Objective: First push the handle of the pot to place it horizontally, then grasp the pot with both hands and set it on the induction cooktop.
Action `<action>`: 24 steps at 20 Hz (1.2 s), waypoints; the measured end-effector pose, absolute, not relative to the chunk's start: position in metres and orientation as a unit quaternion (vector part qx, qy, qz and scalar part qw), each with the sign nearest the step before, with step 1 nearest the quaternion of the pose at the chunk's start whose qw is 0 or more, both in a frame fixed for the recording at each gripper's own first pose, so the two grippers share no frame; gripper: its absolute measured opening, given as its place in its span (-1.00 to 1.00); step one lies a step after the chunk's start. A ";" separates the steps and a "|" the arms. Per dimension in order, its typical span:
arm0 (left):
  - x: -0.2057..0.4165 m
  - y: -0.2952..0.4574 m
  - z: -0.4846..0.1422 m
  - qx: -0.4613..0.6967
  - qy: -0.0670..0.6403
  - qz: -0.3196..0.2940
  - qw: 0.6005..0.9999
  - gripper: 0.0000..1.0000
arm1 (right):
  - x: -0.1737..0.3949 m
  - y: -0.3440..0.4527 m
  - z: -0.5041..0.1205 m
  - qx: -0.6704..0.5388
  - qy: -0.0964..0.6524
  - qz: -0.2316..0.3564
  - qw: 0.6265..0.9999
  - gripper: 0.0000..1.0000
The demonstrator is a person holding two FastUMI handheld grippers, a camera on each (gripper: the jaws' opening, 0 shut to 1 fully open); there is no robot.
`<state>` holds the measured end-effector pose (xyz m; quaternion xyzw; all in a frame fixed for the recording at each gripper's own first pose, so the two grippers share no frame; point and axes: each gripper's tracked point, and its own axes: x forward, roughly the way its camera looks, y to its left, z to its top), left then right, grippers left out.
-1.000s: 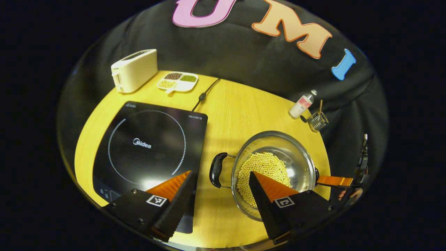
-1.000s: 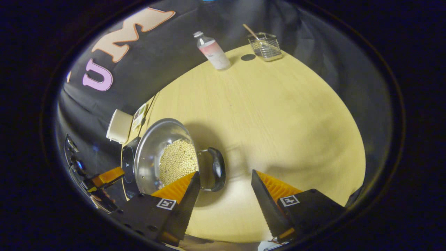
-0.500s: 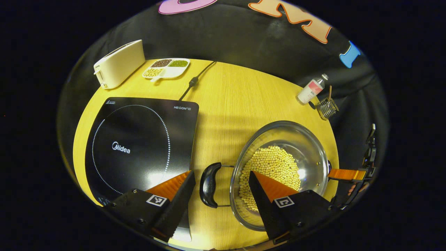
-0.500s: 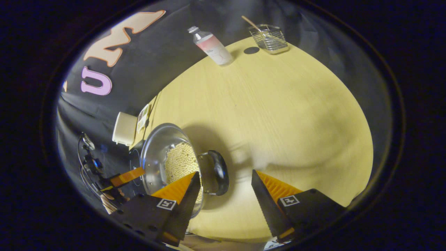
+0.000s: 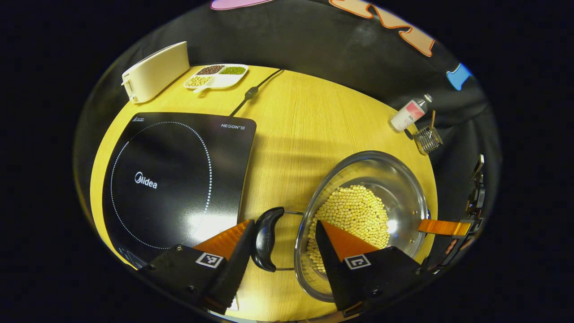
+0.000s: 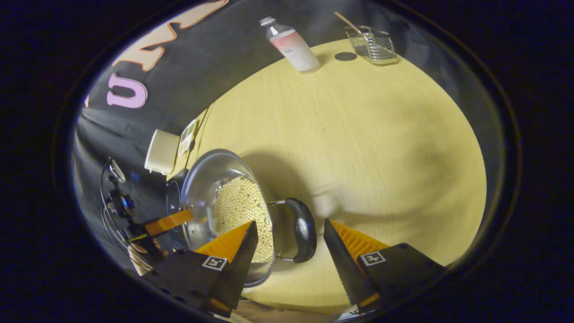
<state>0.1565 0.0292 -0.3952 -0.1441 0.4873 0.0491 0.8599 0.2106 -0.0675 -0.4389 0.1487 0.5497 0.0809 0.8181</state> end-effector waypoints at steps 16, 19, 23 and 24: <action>0.135 0.019 -0.399 -0.110 0.504 0.056 0.855 0.27 | 0.202 -0.076 -0.443 0.101 0.547 0.066 0.828 -0.02; 0.126 0.015 -0.388 -0.100 0.499 0.062 0.859 0.27 | 0.197 -0.078 -0.430 0.098 0.539 0.069 0.834 -0.03; 0.110 0.013 -0.371 -0.101 0.490 0.068 0.863 0.27 | 0.181 -0.074 -0.413 0.097 0.531 0.079 0.838 -0.03; 0.104 0.014 -0.366 -0.099 0.489 0.069 0.864 0.27 | 0.177 -0.071 -0.409 0.097 0.529 0.083 0.839 -0.03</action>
